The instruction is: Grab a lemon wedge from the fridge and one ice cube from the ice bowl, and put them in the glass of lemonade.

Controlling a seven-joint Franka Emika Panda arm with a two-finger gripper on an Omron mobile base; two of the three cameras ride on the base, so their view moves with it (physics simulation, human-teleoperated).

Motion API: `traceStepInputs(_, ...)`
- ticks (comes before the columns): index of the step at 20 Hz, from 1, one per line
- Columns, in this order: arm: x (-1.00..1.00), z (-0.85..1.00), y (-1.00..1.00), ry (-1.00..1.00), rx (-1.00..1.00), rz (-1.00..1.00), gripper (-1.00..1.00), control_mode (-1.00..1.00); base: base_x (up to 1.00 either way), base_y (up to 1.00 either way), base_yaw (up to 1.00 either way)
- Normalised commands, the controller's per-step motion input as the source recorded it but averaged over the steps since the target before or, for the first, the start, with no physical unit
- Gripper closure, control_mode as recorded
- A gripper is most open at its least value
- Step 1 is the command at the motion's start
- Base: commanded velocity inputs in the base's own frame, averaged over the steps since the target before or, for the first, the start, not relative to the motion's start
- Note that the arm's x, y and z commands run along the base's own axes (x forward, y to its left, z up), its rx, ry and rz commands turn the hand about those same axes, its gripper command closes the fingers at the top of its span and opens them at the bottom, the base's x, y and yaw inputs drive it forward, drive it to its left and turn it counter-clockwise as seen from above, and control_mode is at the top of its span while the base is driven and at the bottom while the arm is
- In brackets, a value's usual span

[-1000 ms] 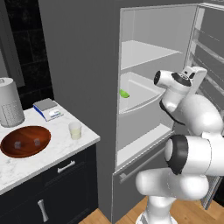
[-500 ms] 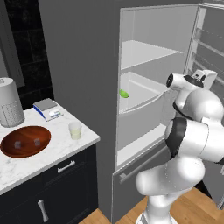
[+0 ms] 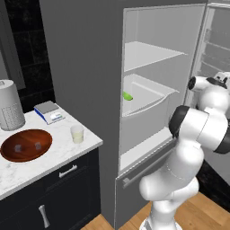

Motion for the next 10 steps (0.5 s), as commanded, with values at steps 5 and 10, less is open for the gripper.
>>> traceStepInputs(5,-0.07,0.00,-0.39,0.00,0.00,0.00,-1.00,-1.00,0.00,0.00,0.00)
traceStepInputs(10,-0.43,0.12,0.01,-0.03,0.00,0.00,-1.00,-1.00,0.00,0.00,0.00)
